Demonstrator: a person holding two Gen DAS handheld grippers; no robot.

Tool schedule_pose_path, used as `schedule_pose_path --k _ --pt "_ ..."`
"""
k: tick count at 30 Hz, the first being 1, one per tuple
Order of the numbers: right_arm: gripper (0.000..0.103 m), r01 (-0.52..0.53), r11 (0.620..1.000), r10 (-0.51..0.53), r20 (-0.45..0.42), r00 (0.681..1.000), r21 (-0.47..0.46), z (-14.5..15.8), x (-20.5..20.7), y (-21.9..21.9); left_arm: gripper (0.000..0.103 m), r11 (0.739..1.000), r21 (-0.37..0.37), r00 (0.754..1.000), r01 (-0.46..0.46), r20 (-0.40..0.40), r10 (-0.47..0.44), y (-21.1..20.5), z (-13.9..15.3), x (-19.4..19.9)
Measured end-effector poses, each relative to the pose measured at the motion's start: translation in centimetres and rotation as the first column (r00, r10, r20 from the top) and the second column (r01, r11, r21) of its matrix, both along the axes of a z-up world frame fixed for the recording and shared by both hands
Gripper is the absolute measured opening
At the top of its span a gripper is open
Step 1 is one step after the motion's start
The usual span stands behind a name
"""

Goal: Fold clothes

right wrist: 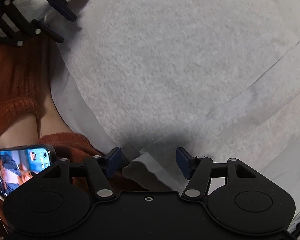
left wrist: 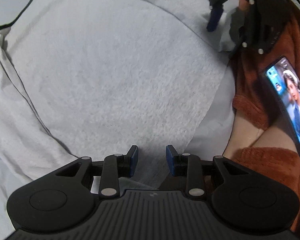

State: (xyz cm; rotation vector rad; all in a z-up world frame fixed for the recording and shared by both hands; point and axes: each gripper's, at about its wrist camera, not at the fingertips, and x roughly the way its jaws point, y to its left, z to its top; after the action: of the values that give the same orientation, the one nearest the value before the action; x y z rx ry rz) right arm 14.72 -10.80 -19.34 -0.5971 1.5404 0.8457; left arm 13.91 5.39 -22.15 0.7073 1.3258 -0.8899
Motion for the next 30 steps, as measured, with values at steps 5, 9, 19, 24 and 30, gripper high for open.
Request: schedule_pose_path --k 5,9,19,24,30 --pt "0.064 0.027 0.999 -0.027 -0.007 1.0 0.018 -0.7 -0.4 -0.3 0.042 0.975 0.017 0.975 0.221 -0.018 -0.22 -1.4 -0.2 -2.5" --pt "0.066 0.013 1.0 -0.013 0.01 1.0 0.013 -1.1 -1.0 0.0 0.042 0.957 0.103 0.961 0.271 0.025 -0.275 -2.0 -0.9 -3.2" --pt "0.067 -0.016 1.0 0.016 0.037 0.999 -0.001 -1.9 -2.2 0.6 0.042 0.972 0.07 0.958 0.224 0.168 -0.233 0.6 3.2 -2.7" --pt "0.068 -0.024 1.0 0.024 0.035 0.999 -0.001 -1.6 -3.2 -1.2 0.042 0.964 0.172 0.965 0.203 0.132 -0.227 3.1 5.2 -0.7" --pt "0.068 -0.009 1.0 0.009 0.03 1.0 0.006 -1.4 -3.6 -1.8 0.04 0.955 0.229 0.982 0.187 -0.007 -0.191 5.0 3.7 -0.2"
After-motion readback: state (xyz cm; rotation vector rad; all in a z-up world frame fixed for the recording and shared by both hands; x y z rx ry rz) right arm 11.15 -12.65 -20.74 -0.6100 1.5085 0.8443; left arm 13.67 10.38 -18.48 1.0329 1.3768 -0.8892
